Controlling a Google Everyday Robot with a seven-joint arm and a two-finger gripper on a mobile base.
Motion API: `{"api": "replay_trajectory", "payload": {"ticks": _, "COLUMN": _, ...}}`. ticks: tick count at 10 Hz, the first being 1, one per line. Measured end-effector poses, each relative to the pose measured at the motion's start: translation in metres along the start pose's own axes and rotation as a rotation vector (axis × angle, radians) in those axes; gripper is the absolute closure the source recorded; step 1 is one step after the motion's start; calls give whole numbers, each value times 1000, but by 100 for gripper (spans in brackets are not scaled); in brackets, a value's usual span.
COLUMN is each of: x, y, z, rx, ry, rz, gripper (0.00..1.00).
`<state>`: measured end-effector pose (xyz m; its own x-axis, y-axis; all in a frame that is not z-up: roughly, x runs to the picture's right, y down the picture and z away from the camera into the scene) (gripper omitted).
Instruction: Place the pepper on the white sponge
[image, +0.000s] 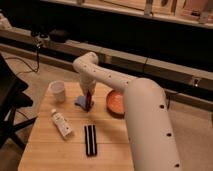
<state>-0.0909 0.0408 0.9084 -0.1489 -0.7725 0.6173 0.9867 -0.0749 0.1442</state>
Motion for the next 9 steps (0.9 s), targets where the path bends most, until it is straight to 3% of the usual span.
{"api": "replay_trajectory", "payload": {"ticks": 9, "x": 2, "y": -8, "z": 11, "rx": 6, "ry": -19, "rz": -34, "gripper": 99}}
